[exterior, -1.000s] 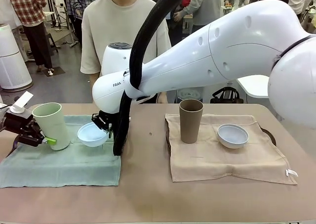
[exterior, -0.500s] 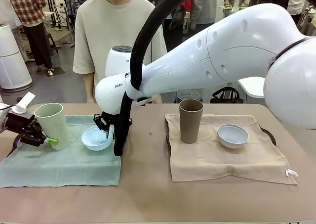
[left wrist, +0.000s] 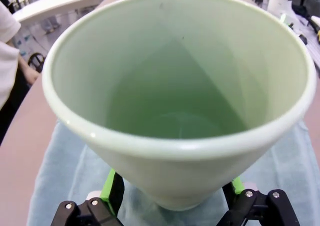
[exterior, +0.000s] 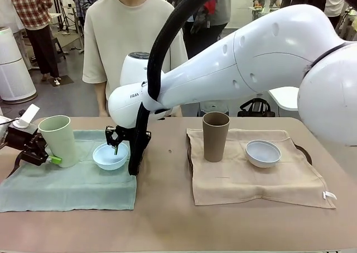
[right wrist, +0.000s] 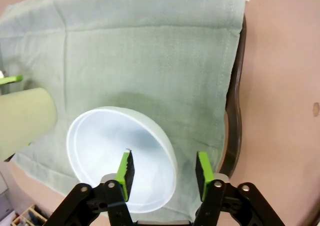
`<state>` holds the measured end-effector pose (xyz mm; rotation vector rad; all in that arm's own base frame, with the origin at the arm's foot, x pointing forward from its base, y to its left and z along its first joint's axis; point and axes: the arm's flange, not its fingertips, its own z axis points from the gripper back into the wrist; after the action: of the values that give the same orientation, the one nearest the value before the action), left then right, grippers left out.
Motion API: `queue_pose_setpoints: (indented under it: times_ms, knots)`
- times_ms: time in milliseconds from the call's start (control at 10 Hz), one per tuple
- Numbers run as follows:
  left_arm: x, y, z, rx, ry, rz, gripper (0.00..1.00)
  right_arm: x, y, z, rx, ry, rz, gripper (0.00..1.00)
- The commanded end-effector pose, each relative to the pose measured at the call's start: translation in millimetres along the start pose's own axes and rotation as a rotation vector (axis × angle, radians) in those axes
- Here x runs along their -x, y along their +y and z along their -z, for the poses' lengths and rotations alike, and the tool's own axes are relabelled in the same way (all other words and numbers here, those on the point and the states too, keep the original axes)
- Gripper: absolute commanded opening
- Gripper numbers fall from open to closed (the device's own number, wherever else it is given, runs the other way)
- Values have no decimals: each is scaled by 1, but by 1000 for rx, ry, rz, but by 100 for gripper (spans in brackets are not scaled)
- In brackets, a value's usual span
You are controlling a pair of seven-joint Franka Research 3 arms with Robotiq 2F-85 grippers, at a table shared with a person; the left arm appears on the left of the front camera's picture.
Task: Set up a tray with a mat and arrange the tableware.
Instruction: Place the Picnic Bowl and Reusable plastic cup back onto the Handle tray in front of the human's position.
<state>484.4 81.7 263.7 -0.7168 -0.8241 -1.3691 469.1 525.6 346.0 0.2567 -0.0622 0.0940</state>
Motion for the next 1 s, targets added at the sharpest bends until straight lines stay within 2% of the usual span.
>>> queue_pose_setpoints:
  times_ms: [0, 200, 500, 700, 900]
  knots:
    - [-4, -7, -5, -39, 55, -20, 100, 17, -1, -31, 20, -27, -9, 77]
    - [-5, -10, -21, -63, 135, -54, 100, 29, 0, -62, 65, -50, -2, 77]
    - [-17, -24, -58, -87, 282, -129, 100, 50, -7, -107, 179, -13, 47, 77]
    - [-58, -51, -86, -65, 373, -164, 100, 65, -15, -140, 215, -16, 93, 77]
    - [-108, -77, -104, -146, 506, -205, 100, 79, -24, -169, 242, -14, 139, 77]
